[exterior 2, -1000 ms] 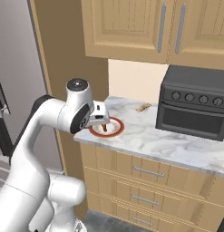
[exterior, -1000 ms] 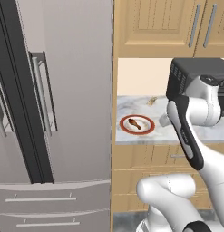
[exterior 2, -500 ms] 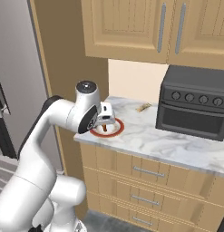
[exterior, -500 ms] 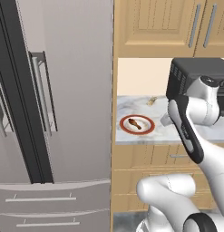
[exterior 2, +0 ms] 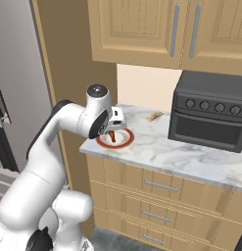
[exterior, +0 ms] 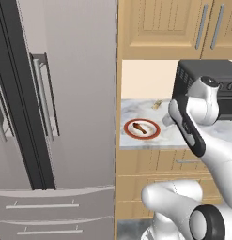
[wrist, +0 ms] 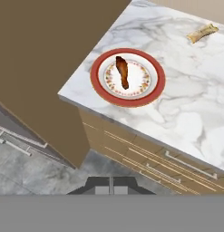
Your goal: Pick the chicken drumstick from the counter and place it in the microwave. Then turn on the microwave.
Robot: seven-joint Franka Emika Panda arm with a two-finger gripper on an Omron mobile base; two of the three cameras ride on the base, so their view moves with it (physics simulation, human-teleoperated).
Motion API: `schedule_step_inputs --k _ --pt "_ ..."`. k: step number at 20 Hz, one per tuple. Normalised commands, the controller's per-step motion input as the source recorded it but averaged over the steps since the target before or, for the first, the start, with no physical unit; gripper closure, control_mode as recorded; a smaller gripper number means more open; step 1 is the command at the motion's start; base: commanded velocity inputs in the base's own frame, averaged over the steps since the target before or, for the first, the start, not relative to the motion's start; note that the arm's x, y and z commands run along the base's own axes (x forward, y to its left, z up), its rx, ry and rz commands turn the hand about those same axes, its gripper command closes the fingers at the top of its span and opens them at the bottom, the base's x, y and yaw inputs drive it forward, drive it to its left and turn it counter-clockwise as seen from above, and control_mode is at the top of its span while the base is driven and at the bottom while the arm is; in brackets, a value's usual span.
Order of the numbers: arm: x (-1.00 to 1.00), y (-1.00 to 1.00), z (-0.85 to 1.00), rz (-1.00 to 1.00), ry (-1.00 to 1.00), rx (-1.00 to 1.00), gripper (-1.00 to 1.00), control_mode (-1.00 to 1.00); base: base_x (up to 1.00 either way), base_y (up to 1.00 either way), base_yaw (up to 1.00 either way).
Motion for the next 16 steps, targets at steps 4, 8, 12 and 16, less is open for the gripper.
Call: schedule_step_inputs --k 4,8,12,16 --pt "0.38 0.0 -0.08 0.0 0.0 0.0 -1.0 -1.0 0.0 0.0 0.0" --pt "0.35 0.0 -0.12 0.0 0.0 0.0 -1.0 -1.0 0.0 0.0 0.0" --pt "0.35 0.0 -0.15 0.0 0.0 0.0 -1.0 -1.0 0.0 0.0 0.0" --pt "0.3 0.0 -0.11 0.0 0.0 0.0 -1.0 -1.0 0.0 0.0 0.0"
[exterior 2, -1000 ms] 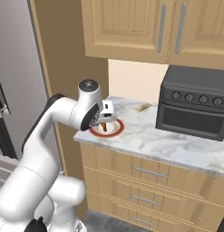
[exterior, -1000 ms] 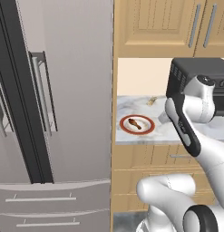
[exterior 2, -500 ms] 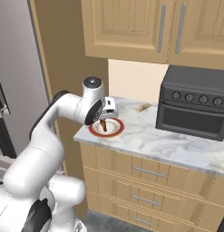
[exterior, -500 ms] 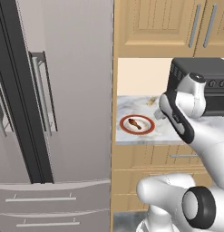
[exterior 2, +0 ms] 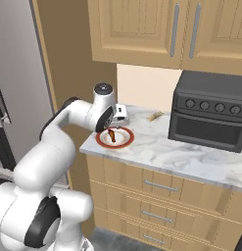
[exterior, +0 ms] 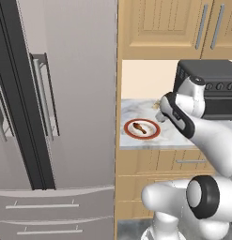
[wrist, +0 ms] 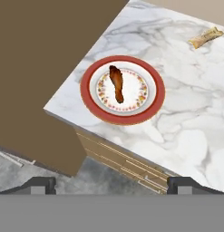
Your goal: Pick the chicken drumstick from the counter and place it in the microwave. Then turn on the microwave.
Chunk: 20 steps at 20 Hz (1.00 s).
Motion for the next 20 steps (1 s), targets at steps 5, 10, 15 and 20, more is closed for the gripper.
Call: schedule_step_inputs --k 5,10,15,20 --pt "0.22 0.05 -0.09 0.0 -0.03 0.0 -1.0 -1.0 0.0 0.0 0.0" --pt "0.26 0.07 -0.07 0.0 0.0 0.0 -1.0 -1.0 0.0 0.0 0.0" --pt "0.28 0.03 -0.11 0.0 0.04 0.02 -1.0 -1.0 0.0 0.0 0.0" --pt "0.3 0.0 -0.17 0.01 0.04 0.02 -1.0 -1.0 0.0 0.0 0.0"
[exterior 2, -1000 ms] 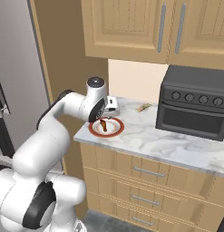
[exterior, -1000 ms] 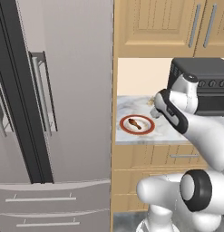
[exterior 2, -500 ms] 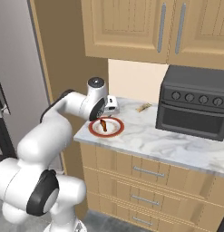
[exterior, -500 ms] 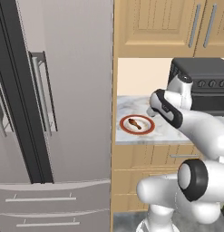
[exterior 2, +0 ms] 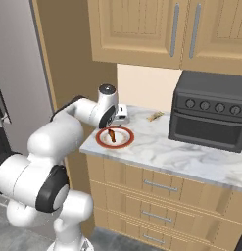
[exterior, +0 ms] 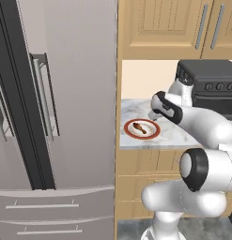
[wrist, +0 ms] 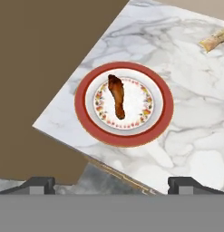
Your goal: Pick the chicken drumstick from the counter and place it in the microwave. Then turn on the microwave.
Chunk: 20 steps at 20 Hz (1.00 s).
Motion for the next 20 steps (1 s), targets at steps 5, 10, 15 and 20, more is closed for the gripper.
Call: schedule_step_inputs --k 5,10,15,20 --pt "0.3 0.01 -0.16 0.02 0.04 0.03 -1.0 -1.0 0.0 0.0 0.0" --pt "0.27 0.05 -0.21 0.03 0.01 0.01 -1.0 -1.0 0.0 0.0 0.0" --pt "0.19 0.1 -0.3 0.03 0.0 0.0 -1.0 -1.0 0.0 0.0 0.0" --pt "0.16 0.08 -0.31 0.03 -0.01 0.0 -1.0 -1.0 0.0 0.0 0.0"
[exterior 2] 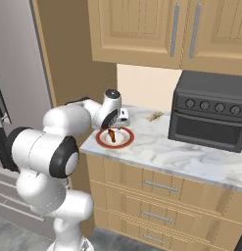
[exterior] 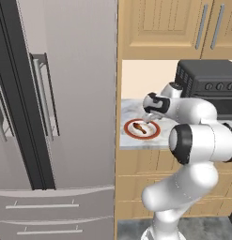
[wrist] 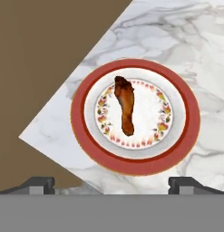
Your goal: Pick the chicken drumstick from the counter and place it in the microwave. Then turn on the microwave.
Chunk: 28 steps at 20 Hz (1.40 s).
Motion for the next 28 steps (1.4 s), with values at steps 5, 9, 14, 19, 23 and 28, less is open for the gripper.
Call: schedule_step_inputs --k 5,9,14,19,23,28 --pt "0.18 0.03 -0.21 0.03 0.0 0.0 -1.0 -1.0 0.0 0.0 0.0" --pt "0.21 0.05 -0.16 0.03 -0.01 0.0 -1.0 -1.0 0.0 0.0 0.0" --pt "0.24 0.05 -0.13 0.03 0.0 0.0 -1.0 -1.0 0.0 0.0 0.0" --pt "0.24 0.04 -0.08 0.02 0.0 0.0 -1.0 -1.0 0.0 0.0 0.0" --pt "0.23 0.01 -0.13 0.02 0.0 0.0 -1.0 -1.0 0.0 0.0 0.0" --pt "0.19 0.01 -0.19 0.01 0.0 0.0 -1.0 -1.0 0.0 0.0 0.0"
